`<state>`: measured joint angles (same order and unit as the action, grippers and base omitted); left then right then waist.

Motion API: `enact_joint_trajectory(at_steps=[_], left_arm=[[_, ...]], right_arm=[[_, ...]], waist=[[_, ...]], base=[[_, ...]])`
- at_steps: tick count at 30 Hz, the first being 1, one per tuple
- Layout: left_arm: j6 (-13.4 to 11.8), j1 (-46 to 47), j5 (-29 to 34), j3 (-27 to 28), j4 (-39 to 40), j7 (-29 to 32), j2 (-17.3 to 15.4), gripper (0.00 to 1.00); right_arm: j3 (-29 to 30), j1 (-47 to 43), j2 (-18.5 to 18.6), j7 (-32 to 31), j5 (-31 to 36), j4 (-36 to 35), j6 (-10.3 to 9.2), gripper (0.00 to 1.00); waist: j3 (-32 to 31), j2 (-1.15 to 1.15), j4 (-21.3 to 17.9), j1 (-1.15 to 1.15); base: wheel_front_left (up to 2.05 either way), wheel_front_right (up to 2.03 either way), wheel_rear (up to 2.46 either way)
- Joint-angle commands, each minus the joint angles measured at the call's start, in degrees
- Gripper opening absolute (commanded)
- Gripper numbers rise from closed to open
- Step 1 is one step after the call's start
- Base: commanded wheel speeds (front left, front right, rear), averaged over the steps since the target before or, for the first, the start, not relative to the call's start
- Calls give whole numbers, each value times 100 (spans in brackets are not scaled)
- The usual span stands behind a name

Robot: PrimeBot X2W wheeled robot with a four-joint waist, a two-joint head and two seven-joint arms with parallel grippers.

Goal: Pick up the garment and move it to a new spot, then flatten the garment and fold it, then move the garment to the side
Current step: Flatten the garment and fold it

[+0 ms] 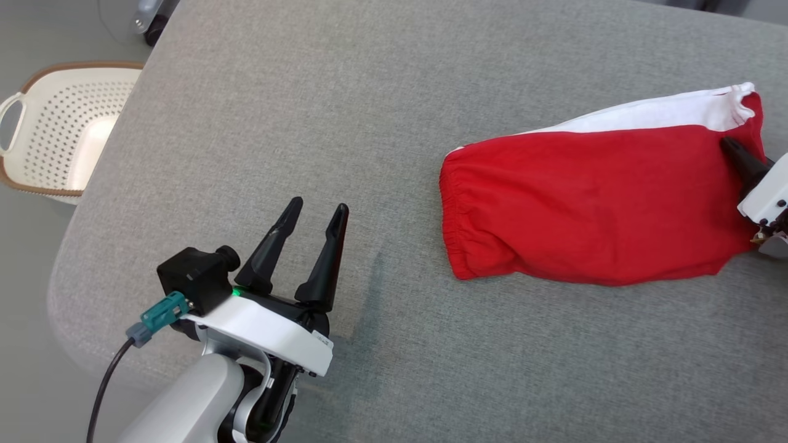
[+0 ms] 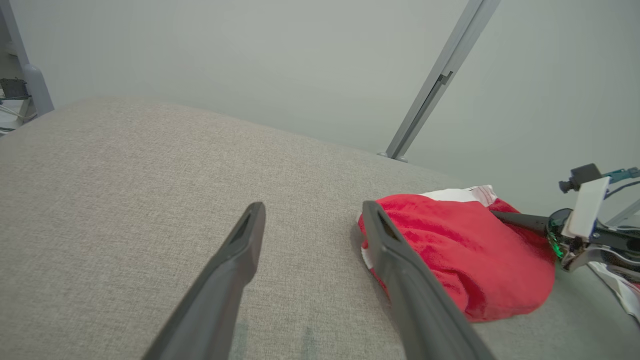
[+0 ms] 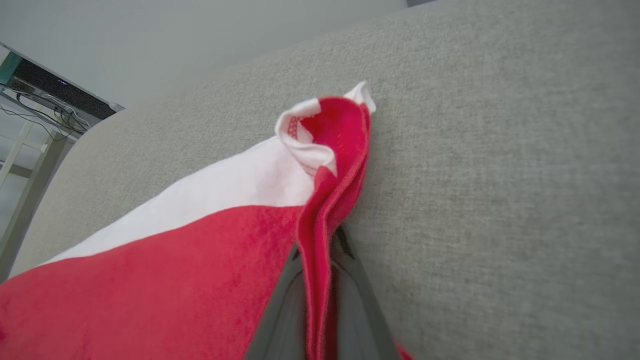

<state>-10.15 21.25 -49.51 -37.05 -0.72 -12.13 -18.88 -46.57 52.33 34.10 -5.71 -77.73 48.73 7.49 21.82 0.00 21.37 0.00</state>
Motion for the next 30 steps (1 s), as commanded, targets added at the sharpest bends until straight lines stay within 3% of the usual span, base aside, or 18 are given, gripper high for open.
enact_joint_trajectory(at_steps=[1, 19, 24, 30], left_arm=[[26, -10, 34, -20, -26, -34, 11, 100], [-109, -279, 177, -258, -220, 1, -60, 100], [-146, -367, 156, -298, -191, 25, -66, 100], [-120, -422, 138, -371, -241, 46, -13, 100]], right_arm=[[-3, -121, 11, 80, -47, -8, 1, 0], [272, -938, 308, 634, -725, -398, 1, 0], [236, -1077, 345, 703, -721, -461, 1, 0], [95, -782, 86, 773, -516, -470, 1, 0]], waist=[[-74, 0, -76, 0], [-891, 0, -1027, 0], [-1005, 0, -1144, 0], [-1108, 0, -1114, 0]], base=[[0, 0, 0], [0, 0, 0], [0, 0, 0], [0, 0, 0]])
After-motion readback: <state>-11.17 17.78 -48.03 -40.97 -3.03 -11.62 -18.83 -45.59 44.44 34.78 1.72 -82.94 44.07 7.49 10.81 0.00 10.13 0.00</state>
